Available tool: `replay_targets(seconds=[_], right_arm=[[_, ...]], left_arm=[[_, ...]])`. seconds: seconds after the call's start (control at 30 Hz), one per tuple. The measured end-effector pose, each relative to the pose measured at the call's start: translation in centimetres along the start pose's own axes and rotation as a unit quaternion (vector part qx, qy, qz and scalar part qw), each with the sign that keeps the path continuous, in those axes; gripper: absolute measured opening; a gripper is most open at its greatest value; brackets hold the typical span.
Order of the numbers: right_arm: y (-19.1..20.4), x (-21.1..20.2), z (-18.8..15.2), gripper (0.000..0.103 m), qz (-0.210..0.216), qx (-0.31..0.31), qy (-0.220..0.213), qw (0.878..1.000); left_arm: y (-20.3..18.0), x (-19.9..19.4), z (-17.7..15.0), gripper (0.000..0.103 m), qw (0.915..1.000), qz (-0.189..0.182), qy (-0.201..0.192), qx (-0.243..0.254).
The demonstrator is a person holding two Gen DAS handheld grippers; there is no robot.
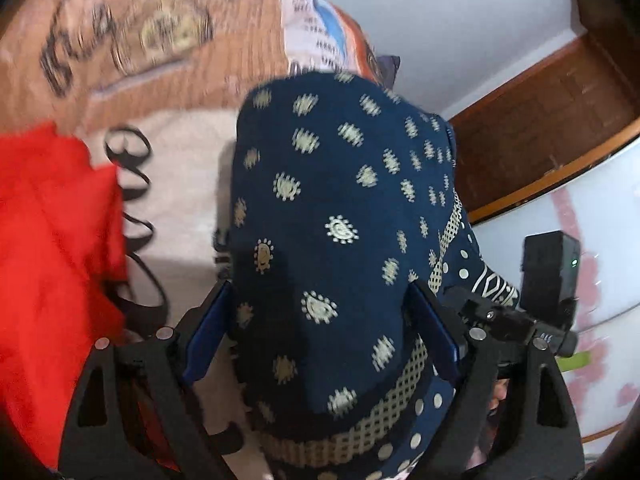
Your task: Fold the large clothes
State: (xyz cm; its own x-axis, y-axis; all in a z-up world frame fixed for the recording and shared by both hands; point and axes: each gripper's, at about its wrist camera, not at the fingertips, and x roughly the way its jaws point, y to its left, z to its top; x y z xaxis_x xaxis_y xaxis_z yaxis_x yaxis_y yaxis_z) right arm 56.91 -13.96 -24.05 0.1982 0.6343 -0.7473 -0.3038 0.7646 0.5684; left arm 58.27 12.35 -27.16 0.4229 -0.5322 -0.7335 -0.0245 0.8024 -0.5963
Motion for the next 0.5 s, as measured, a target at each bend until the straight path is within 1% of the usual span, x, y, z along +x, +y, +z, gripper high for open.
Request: replay_targets(seconds=[0.1,0.17,0.23,0.3,0.33,0.37,0.4,0.43,0.47,0.5], right_arm=[[0.4,0.1,0.1,0.093,0.005,-0.008,-0.001,1.000],[0.8,0.2,0.3,0.092,0.008,-0.013,0.002,1.000],[1.0,0.3,0.5,0.090,0.011,-0.013,0.004,1.000],[1.1,0.3,0.6,0.084,0.013,-0.012,0.007,1.000],[1.1,0.2,0.6,0.075,0.016,-0.009,0.007,1.000],[1.1,0.1,0.7,0.067,0.022,-0.005,0.009,1.000],[0.8,-0.1,0.6,0.062,0.025,-0.001,0.010,1.000],[0.7,-0.1,0.5,0.053,0.030,0.002,0.010,0.999],[0.6,-0.4,0.4,0.045,0.043,0.008,0.013,0.999],[0.7,-0.5,0.4,0.043,0.048,0.010,0.014,0.999]], left_arm=[[0.8,1.1,0.3,0.090,0.9990,-0.031,0.018,-0.026],[1.2,1.6,0.4,0.091,0.9981,-0.044,0.021,-0.039],[1.0,2.1,0.6,0.091,0.9979,-0.049,0.023,-0.037],[0.7,2.5,0.7,0.091,0.9980,-0.046,0.024,-0.035],[0.5,2.6,0.8,0.091,0.9981,-0.045,0.024,-0.035],[0.3,2.6,0.8,0.088,0.9982,-0.044,0.024,-0.032],[0.1,2.6,0.7,0.082,0.9983,-0.045,0.023,-0.030],[-0.2,2.5,0.7,0.080,0.9985,-0.044,0.021,-0.026],[-0.5,2.3,0.6,0.076,0.9989,-0.040,0.018,-0.019],[-1.0,2.0,0.5,0.072,0.9991,-0.037,0.016,-0.012]])
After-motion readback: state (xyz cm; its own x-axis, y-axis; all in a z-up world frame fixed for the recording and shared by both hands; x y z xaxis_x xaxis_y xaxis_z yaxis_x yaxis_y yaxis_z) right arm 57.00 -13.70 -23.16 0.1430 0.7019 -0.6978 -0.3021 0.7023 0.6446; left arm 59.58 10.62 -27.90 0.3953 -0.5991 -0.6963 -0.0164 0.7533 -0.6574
